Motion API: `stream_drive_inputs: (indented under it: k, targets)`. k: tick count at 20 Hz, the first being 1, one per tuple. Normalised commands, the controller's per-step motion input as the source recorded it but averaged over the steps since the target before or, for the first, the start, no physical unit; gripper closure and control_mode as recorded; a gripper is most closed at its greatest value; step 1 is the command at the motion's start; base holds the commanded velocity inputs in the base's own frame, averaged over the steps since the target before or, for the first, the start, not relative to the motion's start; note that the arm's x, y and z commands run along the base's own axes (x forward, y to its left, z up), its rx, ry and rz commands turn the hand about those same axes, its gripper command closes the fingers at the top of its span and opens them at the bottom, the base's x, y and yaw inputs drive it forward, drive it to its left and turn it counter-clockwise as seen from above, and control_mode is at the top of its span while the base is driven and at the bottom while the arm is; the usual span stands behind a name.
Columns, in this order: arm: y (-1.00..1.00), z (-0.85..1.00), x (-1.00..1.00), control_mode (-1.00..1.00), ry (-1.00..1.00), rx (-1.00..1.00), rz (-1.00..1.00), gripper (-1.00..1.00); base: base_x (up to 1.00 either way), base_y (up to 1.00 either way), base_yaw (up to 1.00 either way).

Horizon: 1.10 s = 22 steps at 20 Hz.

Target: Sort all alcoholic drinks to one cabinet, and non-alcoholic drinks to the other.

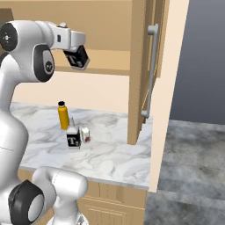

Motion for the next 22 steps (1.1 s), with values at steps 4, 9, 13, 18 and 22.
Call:
stream_drive_inputs:
  k: [4,9,13,18,22]
  targets:
    - [0.03,0.0,0.31,-1.0,0.0,0.0,0.0,1.0,0.0,0.0,0.0]
    - [0.01,0.0,0.3,-1.0,-0.01,0.0,0.0,1.0,0.0,0.0,0.0]
    - [0.02,0.0,0.32,-1.0,-0.03,0.0,0.0,1.0,0.0,0.0,0.0]
    - [0.03,0.0,0.31,-1.0,-0.04,0.0,0.0,1.0,0.0,0.0,0.0]
    - [0.05,0.0,0.32,-1.0,-0.02,0.0,0.0,1.0,0.0,0.0,0.0]
